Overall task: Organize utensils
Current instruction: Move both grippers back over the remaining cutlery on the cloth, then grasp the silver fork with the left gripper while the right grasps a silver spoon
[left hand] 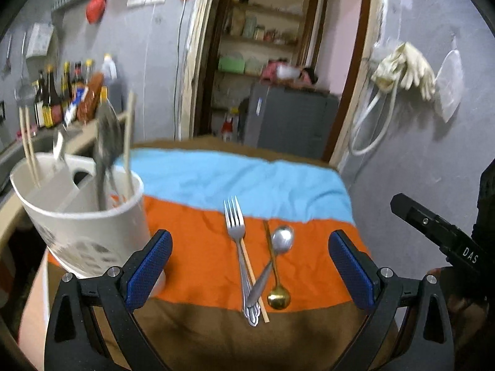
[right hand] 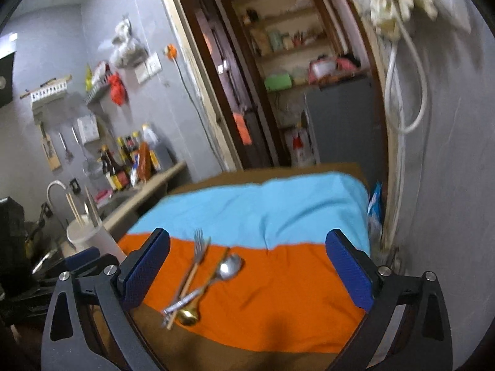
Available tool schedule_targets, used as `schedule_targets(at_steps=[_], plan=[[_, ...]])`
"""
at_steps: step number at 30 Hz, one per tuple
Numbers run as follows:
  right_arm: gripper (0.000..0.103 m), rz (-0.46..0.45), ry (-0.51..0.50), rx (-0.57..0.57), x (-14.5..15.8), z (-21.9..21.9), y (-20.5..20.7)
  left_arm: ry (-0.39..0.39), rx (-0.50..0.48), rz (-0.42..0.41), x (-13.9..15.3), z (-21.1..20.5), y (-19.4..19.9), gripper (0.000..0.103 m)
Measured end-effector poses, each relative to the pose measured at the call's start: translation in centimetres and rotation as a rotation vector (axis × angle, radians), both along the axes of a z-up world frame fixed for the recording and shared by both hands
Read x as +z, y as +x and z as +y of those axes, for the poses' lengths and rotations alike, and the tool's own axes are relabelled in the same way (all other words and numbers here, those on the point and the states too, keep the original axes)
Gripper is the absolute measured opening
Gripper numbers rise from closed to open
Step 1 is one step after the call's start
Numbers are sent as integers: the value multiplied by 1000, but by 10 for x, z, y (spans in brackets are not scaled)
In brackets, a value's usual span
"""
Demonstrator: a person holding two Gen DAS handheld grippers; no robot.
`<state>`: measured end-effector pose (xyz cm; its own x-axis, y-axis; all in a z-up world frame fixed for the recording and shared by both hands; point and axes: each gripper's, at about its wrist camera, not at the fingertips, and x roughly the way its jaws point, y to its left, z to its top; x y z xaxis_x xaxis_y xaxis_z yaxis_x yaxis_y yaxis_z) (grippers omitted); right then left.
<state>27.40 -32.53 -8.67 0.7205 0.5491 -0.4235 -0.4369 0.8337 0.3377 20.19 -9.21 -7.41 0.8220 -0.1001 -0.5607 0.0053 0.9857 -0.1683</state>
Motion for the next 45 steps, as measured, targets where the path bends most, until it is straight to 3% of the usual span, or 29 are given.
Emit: schedule_targets(at_steps=[2, 7, 15, 18, 25, 30, 40, 42, 45], plan=[[88, 41, -13, 23, -10, 3, 10, -1, 3, 33, -10, -1, 10, 98], [74, 116, -44, 64, -32, 15, 27, 19, 13, 87, -29, 0, 30, 92], [45, 255, -56, 144, -64, 30, 55, 46, 15, 230, -58, -1, 62, 39], [38, 301, -61, 180, -71, 35, 63, 40, 21, 291, -69, 1, 73, 26], [30, 368, -96, 265, -81, 56, 79, -16, 11, 314, -73, 12, 83, 18], [20, 403, -78, 287, -84, 62, 89, -77, 6, 337, -73, 20, 84, 6], [16, 477, 19, 312, -92, 66, 103, -134, 1, 424, -74, 26, 94, 5], [7, 480, 9, 291, -93, 66, 102, -135, -5, 432, -74, 26, 96, 5], [5, 483, 34, 281, -92, 62, 99, -146, -3, 435, -72, 28, 95, 3]])
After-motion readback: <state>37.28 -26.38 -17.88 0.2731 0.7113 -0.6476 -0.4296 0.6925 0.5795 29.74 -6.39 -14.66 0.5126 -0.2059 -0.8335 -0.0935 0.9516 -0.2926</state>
